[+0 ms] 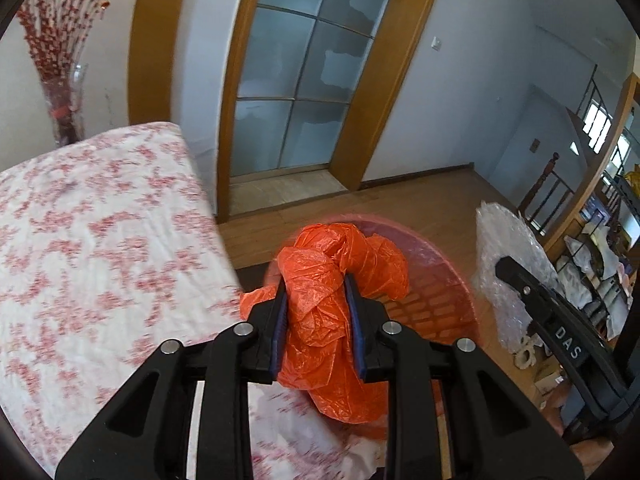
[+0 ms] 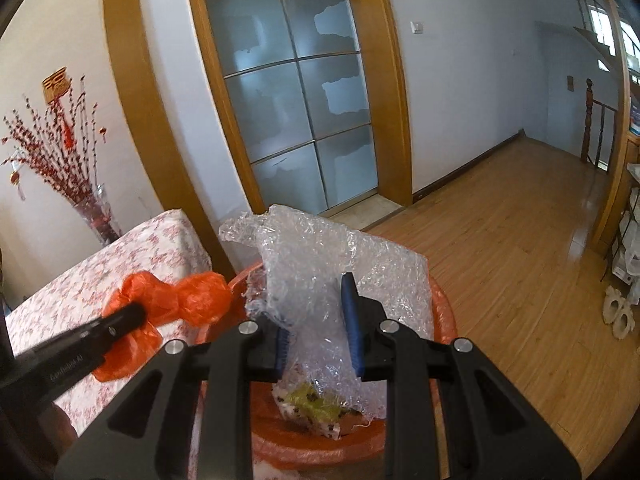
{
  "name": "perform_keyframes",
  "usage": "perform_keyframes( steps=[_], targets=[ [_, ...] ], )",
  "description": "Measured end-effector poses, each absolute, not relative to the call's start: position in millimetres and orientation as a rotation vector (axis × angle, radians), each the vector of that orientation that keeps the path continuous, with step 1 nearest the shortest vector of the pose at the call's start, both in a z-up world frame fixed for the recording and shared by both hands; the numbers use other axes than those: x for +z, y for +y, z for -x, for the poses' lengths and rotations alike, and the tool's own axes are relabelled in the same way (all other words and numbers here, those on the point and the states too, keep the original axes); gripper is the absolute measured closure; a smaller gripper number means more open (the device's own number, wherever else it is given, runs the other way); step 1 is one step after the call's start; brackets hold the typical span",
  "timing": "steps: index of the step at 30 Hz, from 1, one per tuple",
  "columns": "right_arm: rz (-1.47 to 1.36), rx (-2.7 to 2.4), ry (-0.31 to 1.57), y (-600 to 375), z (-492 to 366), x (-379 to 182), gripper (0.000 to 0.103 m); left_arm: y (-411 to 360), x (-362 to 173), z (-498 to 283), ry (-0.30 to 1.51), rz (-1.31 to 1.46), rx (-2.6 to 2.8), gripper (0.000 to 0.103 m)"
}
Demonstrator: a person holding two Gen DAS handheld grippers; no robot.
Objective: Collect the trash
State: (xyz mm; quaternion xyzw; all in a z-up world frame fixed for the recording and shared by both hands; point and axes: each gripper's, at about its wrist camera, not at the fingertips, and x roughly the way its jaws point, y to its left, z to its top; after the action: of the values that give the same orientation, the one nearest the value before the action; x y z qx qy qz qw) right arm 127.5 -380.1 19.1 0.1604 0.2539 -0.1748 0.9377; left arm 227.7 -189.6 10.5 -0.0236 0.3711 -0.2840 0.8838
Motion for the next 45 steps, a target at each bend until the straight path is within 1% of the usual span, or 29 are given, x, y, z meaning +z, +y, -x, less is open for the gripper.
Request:
perform_keyframes(
  steps=[2,3,4,5,6,10,11,13,14,16,17,18,19,20,21,23,24,27,33,38,45],
  targets=[
    [-0.341,-0.36,0.526,-386,-133,16,0.075,-196,5,-232,0.796,0.051,-0.603,0.073],
    [-0.357,-0.354,0.532,-390,-136,15,0.073,-199,1,-234,0.813,0.052,-0.607,0.069],
    [-0.376,-0.349,0.537,-394,-137,13,0.07,-200,-2,-235,0.821,0.051,-0.609,0.061],
    [-0.386,-0.348,0.539,-397,-137,12,0.069,-201,-4,-236,0.825,0.048,-0.606,0.055],
    [-0.392,-0.35,0.539,-398,-137,12,0.065,-202,-6,-236,0.824,0.042,-0.596,0.052],
    [-0.399,-0.363,0.533,-400,-131,11,0.051,-192,-12,-238,0.841,0.038,-0.567,0.05],
    [-0.398,-0.365,0.532,-399,-129,12,0.049,-187,-12,-237,0.84,0.038,-0.556,0.05],
    [-0.386,-0.37,0.532,-393,-122,14,0.04,-175,-9,-234,0.832,0.04,-0.537,0.048],
    [-0.382,-0.371,0.53,-391,-119,15,0.037,-165,-6,-229,0.817,0.041,-0.528,0.045],
    [-0.363,-0.368,0.51,-381,-105,21,0.025,-150,1,-219,0.788,0.042,-0.511,0.038],
    [-0.353,-0.364,0.501,-377,-99,24,0.022,-140,6,-210,0.763,0.041,-0.498,0.032],
    [-0.337,-0.357,0.491,-370,-91,28,0.017,-130,10,-202,0.741,0.036,-0.482,0.026],
    [-0.324,-0.349,0.483,-363,-84,32,0.01,-121,14,-195,0.721,0.033,-0.471,0.022],
    [-0.306,-0.338,0.471,-353,-74,35,0.007,-112,18,-185,0.701,0.033,-0.461,0.014],
    [-0.296,-0.33,0.462,-346,-67,38,0.004,-102,22,-174,0.682,0.032,-0.45,0.009],
    [-0.278,-0.297,0.447,-327,-48,42,0.004,-83,30,-149,0.64,0.03,-0.433,0.008],
    [-0.275,-0.285,0.445,-322,-42,43,0.004,-77,32,-142,0.625,0.026,-0.424,0.006],
    [-0.263,-0.255,0.445,-297,-17,45,0.004,-53,39,-112,0.568,0.019,-0.368,0.003],
    [-0.228,-0.242,0.452,-256,21,42,0.004,-17,40,-59,0.506,0.04,-0.235,0.003],
    [-0.189,-0.234,0.433,-232,43,39,0.004,4,33,-36,0.495,0.062,-0.162,0.003],
    [-0.106,-0.269,0.419,-202,56,40,0.004,12,27,-12,0.457,0.042,-0.099,0.003]
  ],
)
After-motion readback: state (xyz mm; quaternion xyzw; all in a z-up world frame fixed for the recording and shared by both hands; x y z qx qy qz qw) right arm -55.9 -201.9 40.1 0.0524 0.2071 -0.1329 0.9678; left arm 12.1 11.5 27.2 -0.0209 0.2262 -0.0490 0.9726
